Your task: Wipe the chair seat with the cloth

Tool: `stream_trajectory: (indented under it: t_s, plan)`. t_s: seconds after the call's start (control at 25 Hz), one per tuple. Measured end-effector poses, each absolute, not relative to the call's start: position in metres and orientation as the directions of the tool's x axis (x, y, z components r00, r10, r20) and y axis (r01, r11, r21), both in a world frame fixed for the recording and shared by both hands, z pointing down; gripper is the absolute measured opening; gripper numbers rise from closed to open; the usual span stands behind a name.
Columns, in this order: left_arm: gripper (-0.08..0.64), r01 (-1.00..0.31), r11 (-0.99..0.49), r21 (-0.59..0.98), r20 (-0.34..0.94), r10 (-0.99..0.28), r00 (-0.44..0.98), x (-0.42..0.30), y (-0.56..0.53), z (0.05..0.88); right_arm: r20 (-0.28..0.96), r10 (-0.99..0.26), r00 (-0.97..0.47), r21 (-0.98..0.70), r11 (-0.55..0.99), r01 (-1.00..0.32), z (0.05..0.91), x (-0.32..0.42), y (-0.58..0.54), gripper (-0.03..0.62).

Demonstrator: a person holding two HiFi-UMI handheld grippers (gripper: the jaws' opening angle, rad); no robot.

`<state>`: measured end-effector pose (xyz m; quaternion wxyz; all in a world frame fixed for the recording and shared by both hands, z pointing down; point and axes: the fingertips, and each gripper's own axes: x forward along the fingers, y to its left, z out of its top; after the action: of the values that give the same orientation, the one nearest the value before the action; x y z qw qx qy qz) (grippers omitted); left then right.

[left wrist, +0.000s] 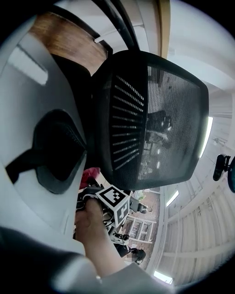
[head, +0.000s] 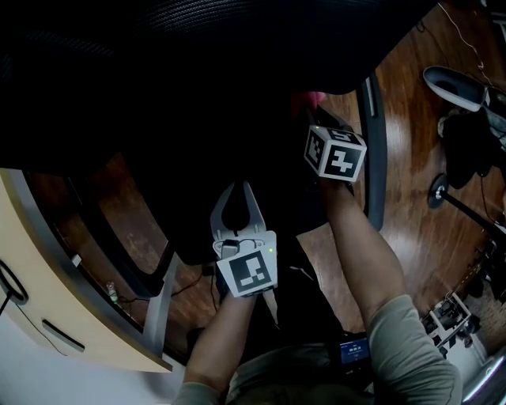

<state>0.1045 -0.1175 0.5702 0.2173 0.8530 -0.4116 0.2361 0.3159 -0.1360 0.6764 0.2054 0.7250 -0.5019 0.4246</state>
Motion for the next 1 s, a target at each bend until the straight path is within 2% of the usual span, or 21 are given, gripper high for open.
stream_trajectory:
  t_s: [0.16,0.36,0.72,1.0]
  plan:
    - [0.005,-0.831,-0.531,0.165,0.586,-0.625,0.516,0.083,-0.122,0.57,0.81,-0.574,0.123,-0.139,-0.391,-0.91,0.667,0.298,-0.141,0.058]
    - [0.005,-0.88,-0.458,0.127,0.611,-0.662,0.433,0.022,-0.129,0.571,0.792,-0.61,0.033,-0.201,-0.311,-0.929,0.649,0.228,-0.147,0.058]
    - [0.005,-0.953,-0.296,0.07,0.663,-0.7,0.266,-0.09,-0.114,0.594,0.721,-0.607,-0.333,-0.315,0.141,-0.938,0.63,0.028,-0.191,0.06]
    - [0.005,-0.951,-0.292,0.103,0.694,-0.664,0.279,-0.125,-0.096,0.605,0.712,-0.522,-0.47,-0.36,0.303,-0.882,0.643,-0.071,-0.205,0.06]
